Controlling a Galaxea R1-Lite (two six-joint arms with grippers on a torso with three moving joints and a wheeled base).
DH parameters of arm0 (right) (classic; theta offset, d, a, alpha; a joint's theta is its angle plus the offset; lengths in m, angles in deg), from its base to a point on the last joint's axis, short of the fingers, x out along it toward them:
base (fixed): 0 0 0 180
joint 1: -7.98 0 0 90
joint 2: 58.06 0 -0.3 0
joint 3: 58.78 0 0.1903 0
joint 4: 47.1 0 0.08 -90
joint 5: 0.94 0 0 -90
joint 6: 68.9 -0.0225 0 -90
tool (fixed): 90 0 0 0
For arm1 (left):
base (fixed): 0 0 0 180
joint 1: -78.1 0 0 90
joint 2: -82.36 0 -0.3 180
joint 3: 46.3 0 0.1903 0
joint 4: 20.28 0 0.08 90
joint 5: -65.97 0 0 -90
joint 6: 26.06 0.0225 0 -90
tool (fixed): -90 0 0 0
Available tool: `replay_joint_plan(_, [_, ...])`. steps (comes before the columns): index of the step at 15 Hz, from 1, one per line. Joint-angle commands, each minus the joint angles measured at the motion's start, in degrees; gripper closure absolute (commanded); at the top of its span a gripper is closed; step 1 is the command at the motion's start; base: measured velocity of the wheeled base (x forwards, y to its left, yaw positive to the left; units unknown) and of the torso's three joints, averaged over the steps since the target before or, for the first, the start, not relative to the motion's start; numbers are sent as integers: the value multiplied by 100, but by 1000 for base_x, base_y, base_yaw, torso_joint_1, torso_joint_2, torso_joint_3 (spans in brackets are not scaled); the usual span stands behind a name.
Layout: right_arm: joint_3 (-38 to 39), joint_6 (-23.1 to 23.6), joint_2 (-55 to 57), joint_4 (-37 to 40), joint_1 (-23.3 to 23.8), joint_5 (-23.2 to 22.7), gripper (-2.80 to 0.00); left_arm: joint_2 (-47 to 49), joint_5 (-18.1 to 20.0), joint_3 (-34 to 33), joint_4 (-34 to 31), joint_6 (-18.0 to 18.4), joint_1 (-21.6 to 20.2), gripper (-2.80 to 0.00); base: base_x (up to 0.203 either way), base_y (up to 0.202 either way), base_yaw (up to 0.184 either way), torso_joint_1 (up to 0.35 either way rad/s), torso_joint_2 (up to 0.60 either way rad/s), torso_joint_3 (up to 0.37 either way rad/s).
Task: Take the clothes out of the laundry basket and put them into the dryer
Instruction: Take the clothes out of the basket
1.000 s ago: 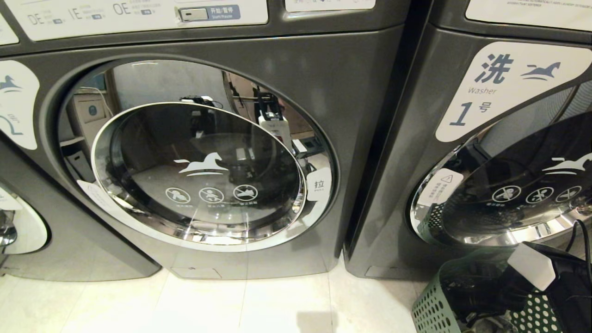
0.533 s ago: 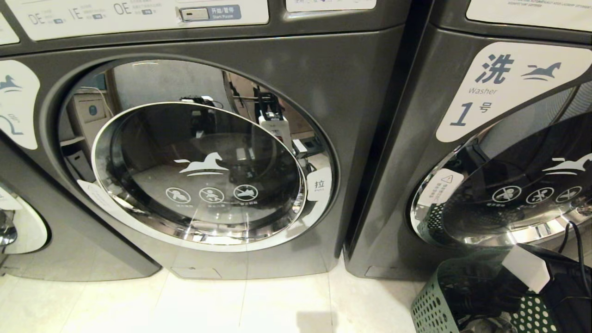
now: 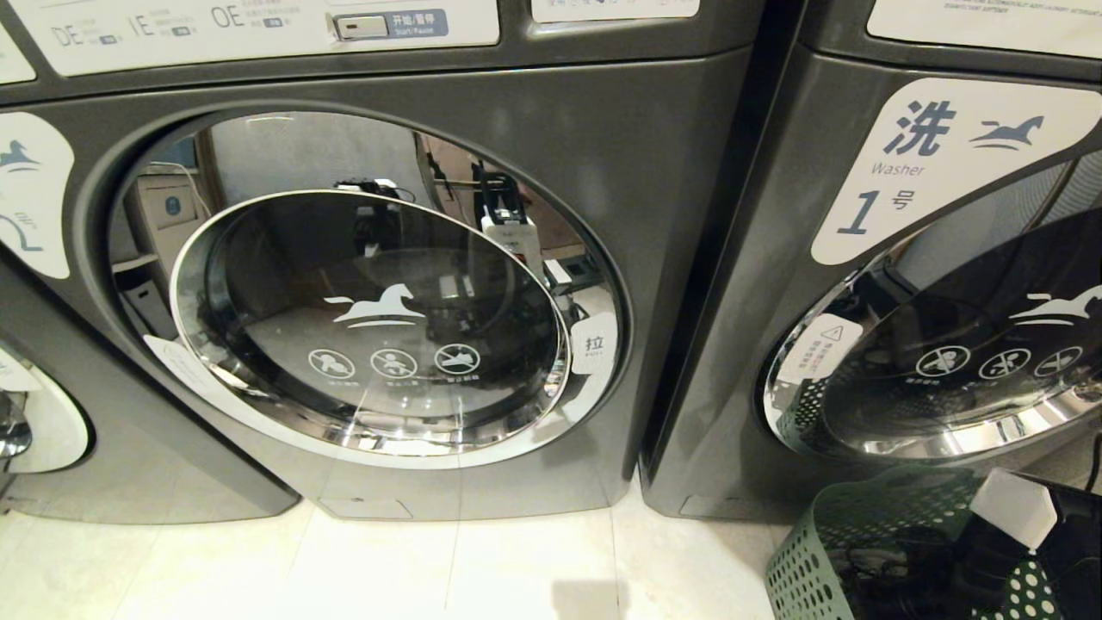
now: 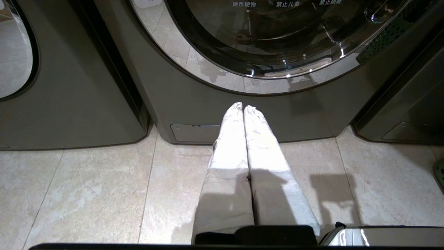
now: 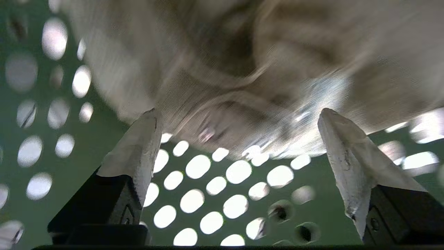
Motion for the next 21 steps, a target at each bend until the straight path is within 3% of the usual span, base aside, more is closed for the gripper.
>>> replay_joint_plan(1, [37,230,7,-6,115,188,-280,-1,0,0,0,0,-2,0,0,0,0,0,0,0])
replay_joint_plan(2, [55,631,7,36,121,314,-280,-1,0,0,0,0,-2,0,0,0,0,0,0,0])
replay_joint_plan(5, [29,2644,7,270,138,668,-280,-1,0,0,0,0,-2,0,0,0,0,0,0,0])
replay_joint_plan(6, [-50,2915,7,299,103,654,-280,-1,0,0,0,0,-2,0,0,0,0,0,0,0])
replay_joint_plan(9, [-321,3075,7,341,-133,-367,-280,-1,0,0,0,0,-2,0,0,0,0,0,0,0])
replay_joint_plan(11, [-424,3337,7,460,-419,-495,-280,-1,0,0,0,0,-2,0,0,0,0,0,0,0])
replay_joint_plan(14, [-727,3696,14,1321,-670,-459,-280,-1,0,0,0,0,-2,0,0,0,0,0,0,0])
replay_joint_plan(17, [-821,4196,15,1689,-684,427,-280,-1,0,0,0,0,-2,0,0,0,0,0,0,0])
replay_joint_plan(21, [-565,4904,15,2006,-679,1256,-280,-1,0,0,0,0,-2,0,0,0,0,0,0,0])
